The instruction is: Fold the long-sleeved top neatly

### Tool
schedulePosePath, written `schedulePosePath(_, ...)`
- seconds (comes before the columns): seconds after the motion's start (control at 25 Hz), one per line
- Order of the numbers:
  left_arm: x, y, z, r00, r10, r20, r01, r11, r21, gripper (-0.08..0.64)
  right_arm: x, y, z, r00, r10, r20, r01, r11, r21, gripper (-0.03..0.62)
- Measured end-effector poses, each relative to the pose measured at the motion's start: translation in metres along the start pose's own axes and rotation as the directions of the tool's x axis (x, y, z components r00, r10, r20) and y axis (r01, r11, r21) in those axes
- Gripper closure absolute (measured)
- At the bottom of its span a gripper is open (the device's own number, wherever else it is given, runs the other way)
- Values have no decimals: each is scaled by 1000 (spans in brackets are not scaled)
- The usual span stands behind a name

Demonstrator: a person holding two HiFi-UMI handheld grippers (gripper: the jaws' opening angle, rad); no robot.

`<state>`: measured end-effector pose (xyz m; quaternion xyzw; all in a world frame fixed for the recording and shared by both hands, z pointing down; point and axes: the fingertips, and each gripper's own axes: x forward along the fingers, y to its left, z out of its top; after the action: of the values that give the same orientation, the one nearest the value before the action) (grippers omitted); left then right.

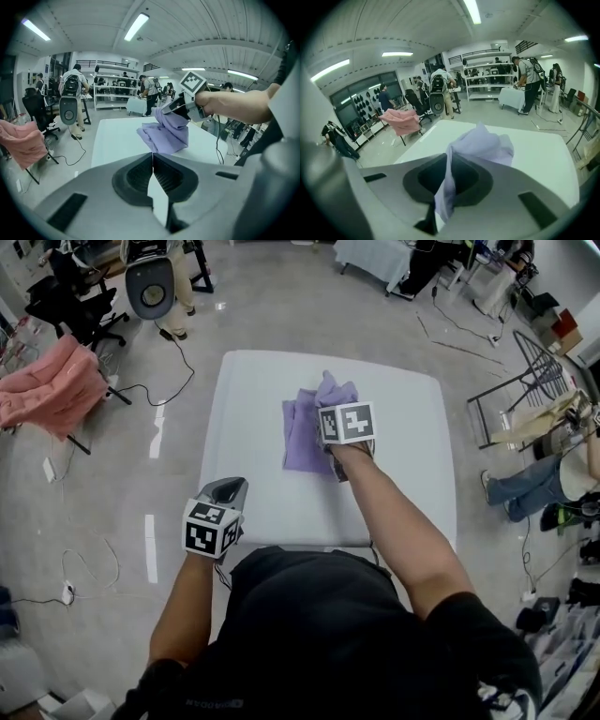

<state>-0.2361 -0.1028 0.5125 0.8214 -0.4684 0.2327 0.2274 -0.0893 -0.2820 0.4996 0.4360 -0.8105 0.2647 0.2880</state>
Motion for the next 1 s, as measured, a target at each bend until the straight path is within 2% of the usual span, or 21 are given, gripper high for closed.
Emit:
schedulePosePath(0.24, -21, 26, -32, 999, 8, -32, -10, 998, -55, 554, 77, 30, -43, 977, -148, -153, 127, 982, -137, 546)
schedulePosePath(0.28, -25, 30, -37, 999, 9, -38, -11, 998, -62, 552, 86, 37, -48, 976, -144, -164, 119, 981, -151, 528)
schedulePosePath(0.4, -33, 41, -49, 998, 11, -56, -16, 997, -76, 554, 93, 51, -61, 972, -117, -202, 85, 983, -161, 412)
schedulePosePath(0.52, -37, 54, -56, 998, 4, -67, -9, 997, -78, 554, 86, 64, -52, 989, -40, -141, 16, 986, -166, 379)
schedulePosePath(0.64, -34, 62, -52, 998, -20, -63, 15, 997, -71, 552, 51, 69, -36, 998, 20, -53, -26, 992, -123, 383)
schedulePosePath(0.8, -17, 53, -35, 995, -89, -42, 88, 996, -28, 552, -7, 48, -41, 997, 51, 50, -49, 998, -41, 436)
schedulePosePath(0.88, -8, 46, -28, 991, -129, -41, 129, 992, -4, 552, -25, 40, -58, 997, 54, 49, -52, 998, -40, 473)
schedulePosePath(1.0, 9, 28, -16, 981, -188, -48, 189, 982, 16, 552, -35, 35, -94, 999, 45, -14, -46, 992, -119, 460)
